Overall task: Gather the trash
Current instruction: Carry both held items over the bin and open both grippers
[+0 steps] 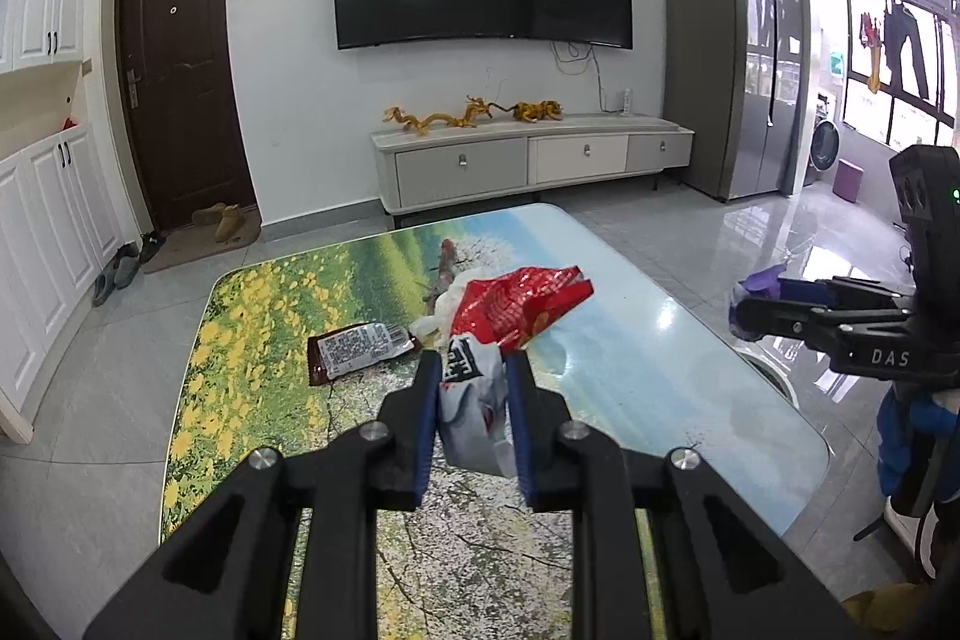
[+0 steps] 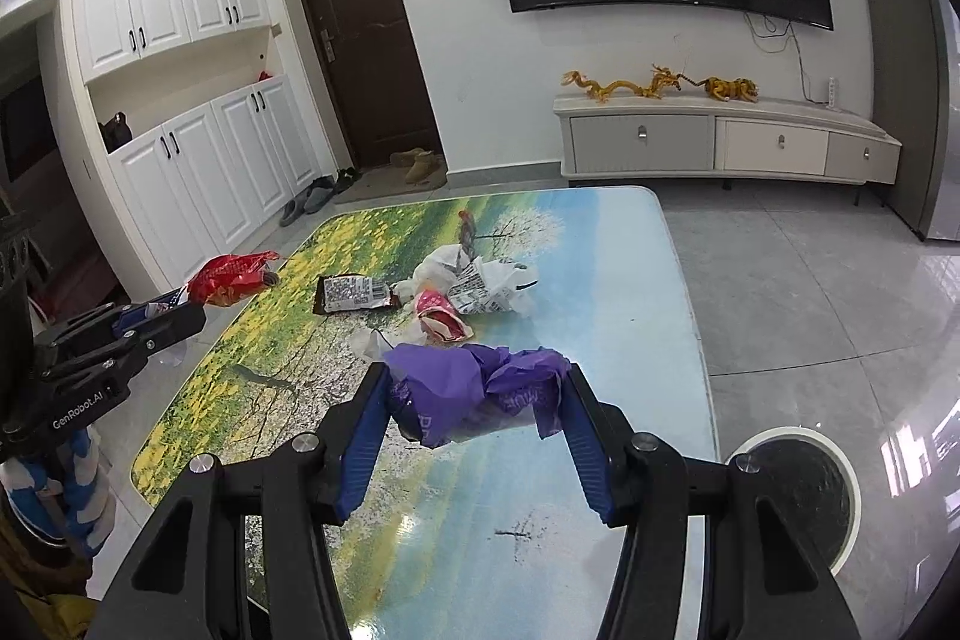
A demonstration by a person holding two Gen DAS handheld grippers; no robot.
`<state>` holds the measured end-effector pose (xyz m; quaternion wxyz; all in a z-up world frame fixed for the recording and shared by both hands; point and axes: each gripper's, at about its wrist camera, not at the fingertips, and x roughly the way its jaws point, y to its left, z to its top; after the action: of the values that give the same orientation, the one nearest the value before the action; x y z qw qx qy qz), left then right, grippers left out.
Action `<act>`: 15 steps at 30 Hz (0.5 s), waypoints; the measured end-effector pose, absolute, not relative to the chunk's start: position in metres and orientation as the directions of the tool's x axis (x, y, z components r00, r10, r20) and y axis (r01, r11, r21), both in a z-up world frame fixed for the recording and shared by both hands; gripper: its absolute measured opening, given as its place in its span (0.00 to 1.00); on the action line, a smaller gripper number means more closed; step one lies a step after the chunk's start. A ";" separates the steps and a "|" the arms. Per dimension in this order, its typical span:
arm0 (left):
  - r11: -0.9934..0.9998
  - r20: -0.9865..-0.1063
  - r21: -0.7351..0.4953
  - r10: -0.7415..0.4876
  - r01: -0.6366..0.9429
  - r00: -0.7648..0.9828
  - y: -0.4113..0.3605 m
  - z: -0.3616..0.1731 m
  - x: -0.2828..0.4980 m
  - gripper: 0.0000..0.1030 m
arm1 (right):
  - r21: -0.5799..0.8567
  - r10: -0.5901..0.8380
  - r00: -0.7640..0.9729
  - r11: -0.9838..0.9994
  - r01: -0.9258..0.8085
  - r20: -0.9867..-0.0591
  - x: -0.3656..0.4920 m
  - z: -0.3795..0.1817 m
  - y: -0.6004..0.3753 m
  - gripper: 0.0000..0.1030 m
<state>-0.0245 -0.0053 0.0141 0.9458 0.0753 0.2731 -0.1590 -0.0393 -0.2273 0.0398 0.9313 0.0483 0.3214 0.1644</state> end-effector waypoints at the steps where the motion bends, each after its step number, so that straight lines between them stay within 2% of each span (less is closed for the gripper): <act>1: 0.936 -0.541 0.060 -0.262 0.347 0.799 -0.009 0.015 -0.025 0.20 | 0.199 0.334 0.744 0.943 -0.268 -0.578 -0.041 0.040 -0.231 0.52; 9: 0.895 -0.556 0.122 -0.296 0.429 0.776 -0.064 0.019 -0.021 0.20 | 0.215 0.249 0.795 0.965 -0.153 -0.552 -0.057 0.037 -0.290 0.52; 15: 0.821 -0.607 0.181 -0.340 0.542 0.718 -0.141 0.011 -0.008 0.20 | 0.218 0.133 0.806 0.976 -0.005 -0.576 -0.061 0.012 -0.353 0.52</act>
<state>-0.0080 -0.1410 0.0112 0.9101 0.1758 0.2865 -0.2423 -0.0615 -0.3532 0.0116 0.9447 0.1033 0.3091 0.0367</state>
